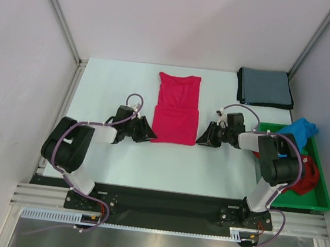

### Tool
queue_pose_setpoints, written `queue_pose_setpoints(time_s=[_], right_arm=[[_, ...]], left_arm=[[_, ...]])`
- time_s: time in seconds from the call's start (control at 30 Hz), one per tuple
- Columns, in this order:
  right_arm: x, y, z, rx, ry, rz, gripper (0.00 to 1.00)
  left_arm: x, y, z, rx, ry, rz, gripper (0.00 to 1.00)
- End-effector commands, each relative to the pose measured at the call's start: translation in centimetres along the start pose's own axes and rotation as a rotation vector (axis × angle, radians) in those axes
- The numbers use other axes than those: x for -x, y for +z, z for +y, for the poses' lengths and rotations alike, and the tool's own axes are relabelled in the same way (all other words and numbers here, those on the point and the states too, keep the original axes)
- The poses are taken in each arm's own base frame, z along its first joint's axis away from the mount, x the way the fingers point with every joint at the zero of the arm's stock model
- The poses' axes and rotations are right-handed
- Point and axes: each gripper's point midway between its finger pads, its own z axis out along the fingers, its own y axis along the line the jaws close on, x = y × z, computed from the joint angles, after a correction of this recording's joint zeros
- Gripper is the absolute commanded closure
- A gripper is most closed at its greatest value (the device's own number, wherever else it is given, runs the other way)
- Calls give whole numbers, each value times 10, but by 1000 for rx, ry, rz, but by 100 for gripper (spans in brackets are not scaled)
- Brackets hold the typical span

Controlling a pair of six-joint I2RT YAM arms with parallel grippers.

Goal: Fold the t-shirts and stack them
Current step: Fold the tshirt

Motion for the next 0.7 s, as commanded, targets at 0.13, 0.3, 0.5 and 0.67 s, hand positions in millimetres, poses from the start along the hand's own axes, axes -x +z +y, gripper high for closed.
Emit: queue_pose_setpoints(time_s=[0.13,0.3,0.5,0.67], right_arm=[[9,7,19,84,-36,-10,73],[3,16,16,74,-30,7,73],[2,18,15,88,-23,14,77],[1,13,12,65,-9,6,100]], left_arm=[[4,4,-3,-16,-8,0,60],[2,5,-4,-28,-18,5,62],[0,6,-2,-27,-23,9,71],[0,6,3,-3,-25,10,92]])
